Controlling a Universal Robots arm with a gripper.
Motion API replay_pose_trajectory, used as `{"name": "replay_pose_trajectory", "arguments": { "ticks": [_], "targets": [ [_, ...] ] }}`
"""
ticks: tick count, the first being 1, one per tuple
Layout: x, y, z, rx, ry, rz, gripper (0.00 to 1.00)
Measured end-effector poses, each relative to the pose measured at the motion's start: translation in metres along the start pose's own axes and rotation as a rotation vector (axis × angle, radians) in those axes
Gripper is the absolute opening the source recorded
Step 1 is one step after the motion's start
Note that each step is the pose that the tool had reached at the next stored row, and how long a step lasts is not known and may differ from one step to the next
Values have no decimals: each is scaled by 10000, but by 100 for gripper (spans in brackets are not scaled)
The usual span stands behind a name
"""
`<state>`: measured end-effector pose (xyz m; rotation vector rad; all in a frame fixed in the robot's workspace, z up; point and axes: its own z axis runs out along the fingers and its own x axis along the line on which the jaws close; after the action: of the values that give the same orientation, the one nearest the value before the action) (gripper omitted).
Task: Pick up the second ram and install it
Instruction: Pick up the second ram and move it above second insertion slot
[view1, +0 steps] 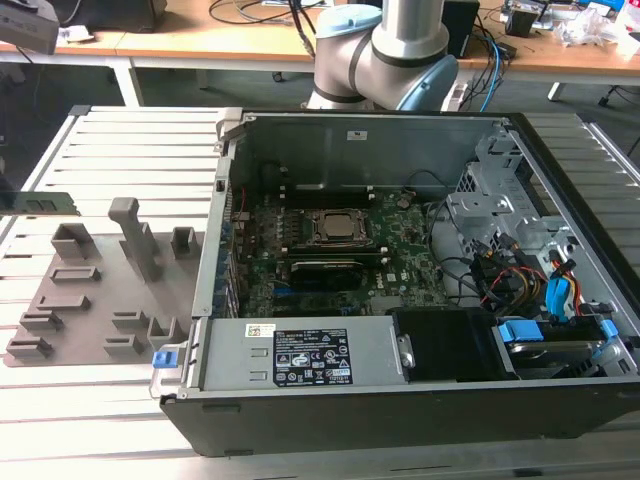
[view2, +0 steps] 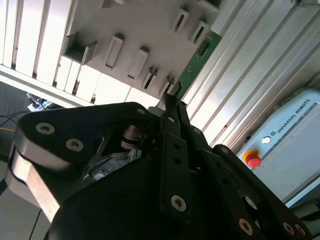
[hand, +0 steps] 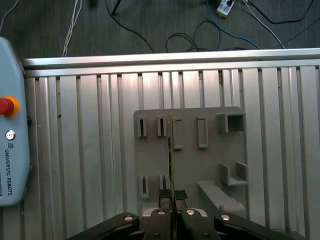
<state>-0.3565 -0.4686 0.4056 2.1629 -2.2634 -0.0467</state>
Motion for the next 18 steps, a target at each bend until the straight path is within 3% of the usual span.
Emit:
{"name": "replay_pose_trajectory", "arguments": {
  "ticks": [2, 9, 11, 18],
  "targets": [
    [-4, -79, -2, 0, 0, 0, 14],
    [-23, -480, -14, -1, 1, 1, 14],
    [-40, -768, -22, -1, 1, 1, 14],
    [-64, -1093, -31, -3, 8, 0, 14]
  ]
}}
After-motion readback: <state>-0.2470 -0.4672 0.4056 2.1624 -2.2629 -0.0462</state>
